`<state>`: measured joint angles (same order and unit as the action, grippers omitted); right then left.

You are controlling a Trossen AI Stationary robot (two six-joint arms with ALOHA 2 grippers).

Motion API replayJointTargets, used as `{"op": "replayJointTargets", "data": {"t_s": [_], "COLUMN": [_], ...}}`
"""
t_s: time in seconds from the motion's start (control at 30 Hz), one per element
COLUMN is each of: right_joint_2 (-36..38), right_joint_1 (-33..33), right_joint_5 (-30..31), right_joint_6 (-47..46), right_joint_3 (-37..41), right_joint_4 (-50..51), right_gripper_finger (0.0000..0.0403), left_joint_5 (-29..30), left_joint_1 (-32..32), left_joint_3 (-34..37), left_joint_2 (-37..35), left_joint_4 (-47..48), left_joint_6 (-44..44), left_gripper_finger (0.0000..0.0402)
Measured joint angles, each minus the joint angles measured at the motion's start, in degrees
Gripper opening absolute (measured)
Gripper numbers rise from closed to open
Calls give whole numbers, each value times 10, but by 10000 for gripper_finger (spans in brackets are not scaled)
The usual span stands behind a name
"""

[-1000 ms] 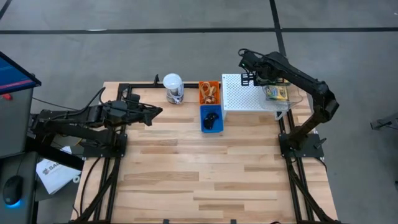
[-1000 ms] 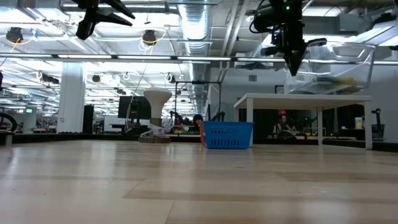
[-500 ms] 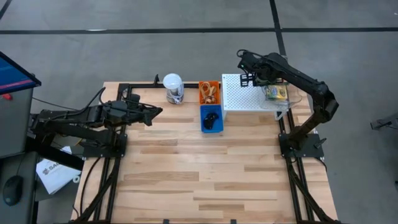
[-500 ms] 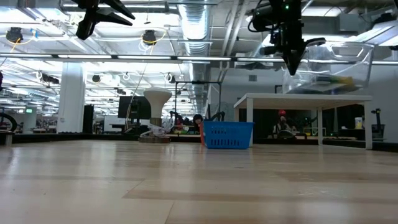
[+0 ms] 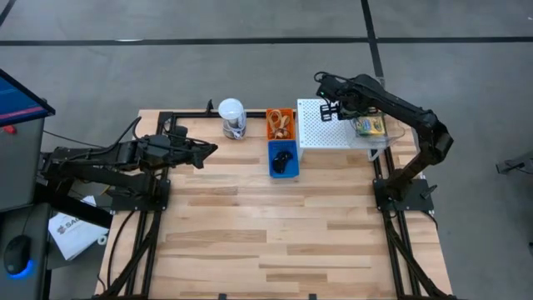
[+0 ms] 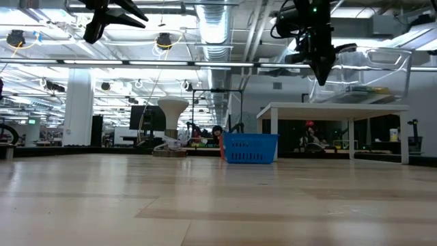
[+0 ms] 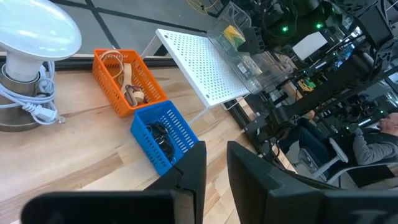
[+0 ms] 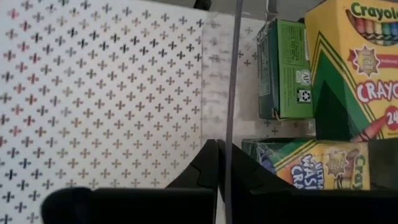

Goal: Pick & Place Office Desk Supplies
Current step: Put the transparent bin on the shelf

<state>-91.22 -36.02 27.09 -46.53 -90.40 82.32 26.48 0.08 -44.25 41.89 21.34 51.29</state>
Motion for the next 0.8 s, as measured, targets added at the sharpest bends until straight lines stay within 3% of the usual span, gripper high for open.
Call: {"op": "replayJointTargets", "data": {"t_s": [0.8], "right_joint_2": [0], "right_joint_1": [3], "right_joint_5": [-11], "right_joint_6": [-26], "right_joint_3": [40], "right_joint_4": [-31], "right_gripper_finger": [0], "left_joint_5": [0], "left_joint_1": [-1], "left_joint_3": [0], "left_joint_2": [0], "left_joint_4": [0], "left_joint_6": [0], "left_gripper_finger": [53]}}
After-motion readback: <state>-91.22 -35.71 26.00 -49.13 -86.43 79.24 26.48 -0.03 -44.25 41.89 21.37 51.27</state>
